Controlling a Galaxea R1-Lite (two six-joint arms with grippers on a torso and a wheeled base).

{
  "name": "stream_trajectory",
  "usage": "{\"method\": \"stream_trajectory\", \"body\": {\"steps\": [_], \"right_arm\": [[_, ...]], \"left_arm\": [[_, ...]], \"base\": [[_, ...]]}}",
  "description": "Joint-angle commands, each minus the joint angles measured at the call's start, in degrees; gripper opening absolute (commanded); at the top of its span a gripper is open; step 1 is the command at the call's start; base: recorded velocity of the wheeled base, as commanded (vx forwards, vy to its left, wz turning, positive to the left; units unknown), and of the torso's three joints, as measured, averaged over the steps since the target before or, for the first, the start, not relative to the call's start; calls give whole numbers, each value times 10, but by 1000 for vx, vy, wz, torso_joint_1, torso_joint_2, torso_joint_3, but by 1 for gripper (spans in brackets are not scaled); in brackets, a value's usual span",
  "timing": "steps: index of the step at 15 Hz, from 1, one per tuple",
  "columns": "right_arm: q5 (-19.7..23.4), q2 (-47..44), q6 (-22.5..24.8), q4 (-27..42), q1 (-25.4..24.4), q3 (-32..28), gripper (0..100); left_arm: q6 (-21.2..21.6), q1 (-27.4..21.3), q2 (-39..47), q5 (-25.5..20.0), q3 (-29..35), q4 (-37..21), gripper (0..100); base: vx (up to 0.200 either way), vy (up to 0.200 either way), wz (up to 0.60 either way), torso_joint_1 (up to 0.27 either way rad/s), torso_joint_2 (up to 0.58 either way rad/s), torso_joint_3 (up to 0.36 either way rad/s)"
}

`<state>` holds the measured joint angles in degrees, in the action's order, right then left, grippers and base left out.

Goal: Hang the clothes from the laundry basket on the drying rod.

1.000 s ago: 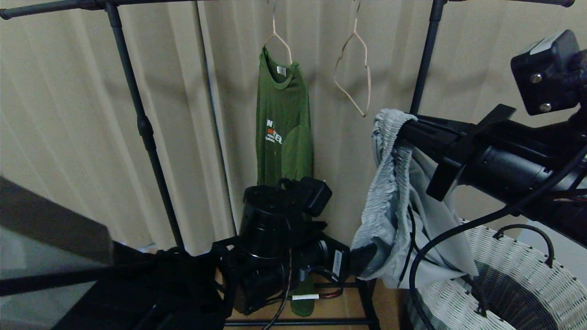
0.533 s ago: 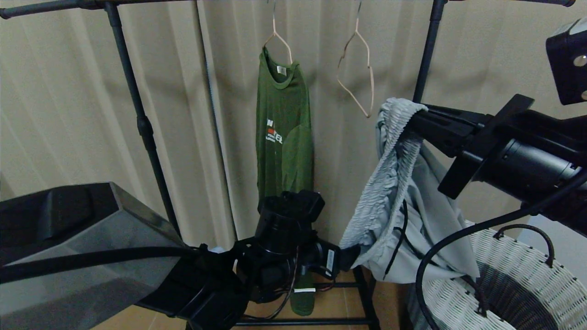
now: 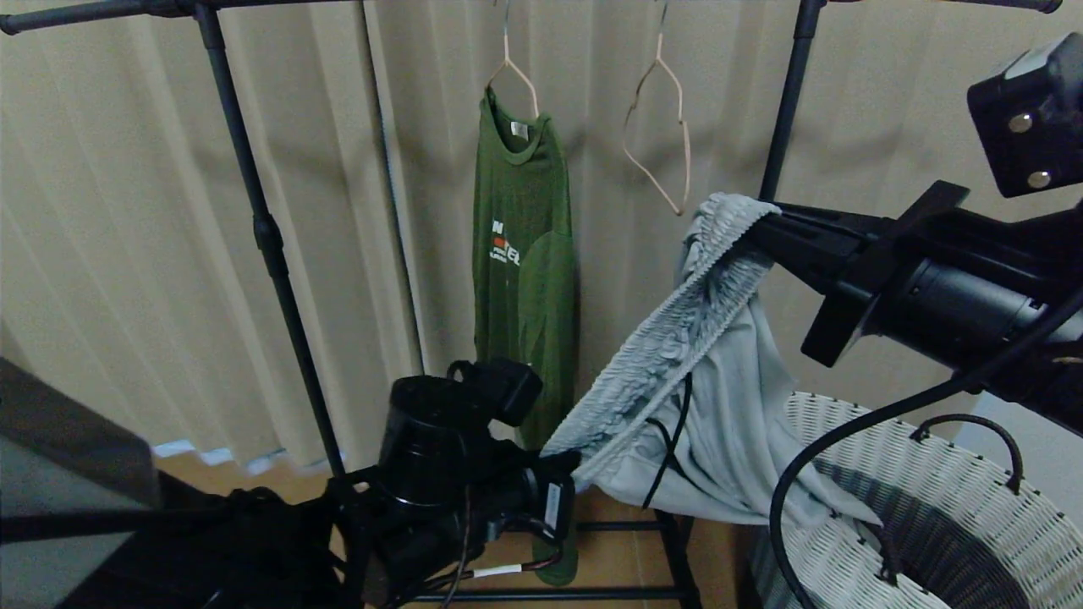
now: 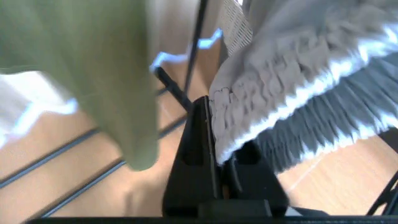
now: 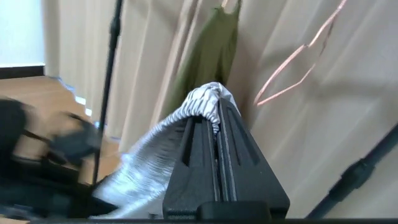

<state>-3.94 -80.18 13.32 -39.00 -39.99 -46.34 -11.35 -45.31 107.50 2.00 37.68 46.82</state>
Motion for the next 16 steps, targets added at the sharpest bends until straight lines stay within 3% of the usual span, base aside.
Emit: {"method": "stream_trajectory", "body": {"steps": [1, 4, 7, 11, 14, 16], "right_arm": [[1, -37, 0, 2, 38, -4, 0], [8, -53, -1, 2, 54, -23, 0], [8, -53, -1, 2, 67, -40, 0], [8, -53, 0, 9, 112, -82, 0], [8, -53, 0, 9, 141, -104, 0], [7, -47, 0, 5, 141, -72, 0]], "left_arm": [[40, 66, -208, 2, -78, -32, 0], [55, 128, -301, 1, -34, -143, 0], [78, 188, -342, 0, 64, -240, 0], [178, 216, -336, 1, 178, -279, 0], [189, 211, -318, 2, 247, -305, 0], [186, 193, -314, 4, 212, -301, 0]], "base": [[0, 0, 0, 0, 0, 0], [0, 0, 0, 0, 0, 0], [0, 0, 0, 0, 0, 0], [0, 0, 0, 0, 0, 0], [0, 0, 0, 0, 0, 0], [0, 0, 0, 0, 0, 0]]}}
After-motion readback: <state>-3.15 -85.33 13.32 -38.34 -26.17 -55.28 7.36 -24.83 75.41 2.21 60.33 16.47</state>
